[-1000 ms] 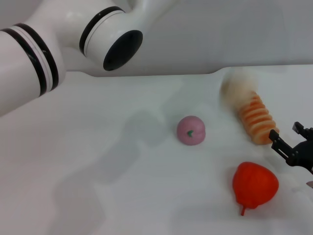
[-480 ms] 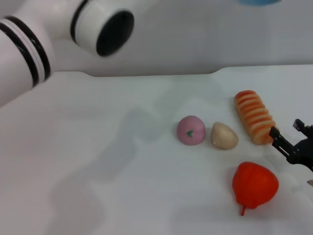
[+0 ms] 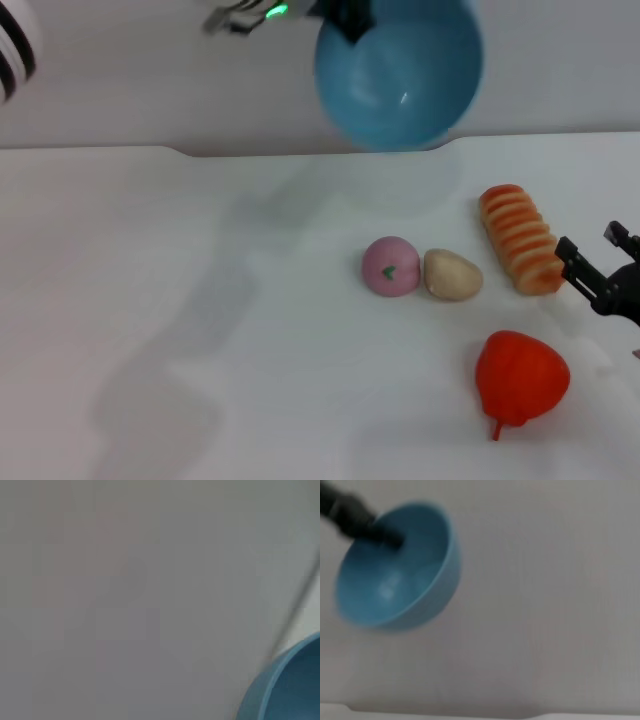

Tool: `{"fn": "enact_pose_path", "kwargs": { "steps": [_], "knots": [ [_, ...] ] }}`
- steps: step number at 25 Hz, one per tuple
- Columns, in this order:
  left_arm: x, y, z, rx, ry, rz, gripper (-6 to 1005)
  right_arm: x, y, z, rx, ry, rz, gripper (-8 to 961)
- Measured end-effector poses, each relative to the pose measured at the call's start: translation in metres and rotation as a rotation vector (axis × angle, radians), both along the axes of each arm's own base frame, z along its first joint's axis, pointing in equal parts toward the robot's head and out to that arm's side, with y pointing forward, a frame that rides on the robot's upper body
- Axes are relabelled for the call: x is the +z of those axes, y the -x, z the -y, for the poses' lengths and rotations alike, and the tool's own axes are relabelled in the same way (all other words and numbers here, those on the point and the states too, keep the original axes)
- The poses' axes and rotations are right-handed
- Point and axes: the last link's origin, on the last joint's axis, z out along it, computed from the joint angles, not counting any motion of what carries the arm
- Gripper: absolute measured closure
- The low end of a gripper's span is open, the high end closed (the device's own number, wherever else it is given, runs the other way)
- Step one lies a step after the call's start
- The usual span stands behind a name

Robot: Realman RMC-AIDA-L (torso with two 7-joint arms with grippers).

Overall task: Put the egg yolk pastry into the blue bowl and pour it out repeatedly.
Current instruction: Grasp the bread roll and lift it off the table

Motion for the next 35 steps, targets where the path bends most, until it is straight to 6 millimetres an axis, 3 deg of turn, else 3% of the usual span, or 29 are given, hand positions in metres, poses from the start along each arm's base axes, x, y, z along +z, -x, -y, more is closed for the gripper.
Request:
{"fn": "enact_pose_path", "kwargs": {
  "steps": [8, 13, 18, 22, 29, 35],
  "knots": [
    [0.001, 0.052, 0.011, 0.223, 0.049, -0.068, 1000, 0.024, 0.011, -0.024, 0.015, 0.064, -0.127, 267],
    [0.003, 0.083, 0.020, 0.359, 0.076, -0.045, 1000, 0.043, 0.018, -0.051, -0.099, 0.207, -0.167, 268],
    [0.001, 0.105, 0.027, 0.449, 0.090, -0.030, 1000, 0.062, 0.041, -0.074, -0.172, 0.317, -0.142, 268],
    [-0.001, 0.113, 0.031, 0.480, 0.104, -0.022, 1000, 0.077, 0.067, -0.093, -0.227, 0.380, -0.125, 268],
    [-0.005, 0.120, 0.034, 0.510, 0.118, -0.005, 999, 0.086, 0.100, -0.124, -0.365, 0.529, -0.111, 268],
    [-0.006, 0.121, 0.033, 0.502, 0.107, 0.006, 1000, 0.072, 0.111, -0.141, -0.551, 0.704, -0.089, 269]
  ]
}}
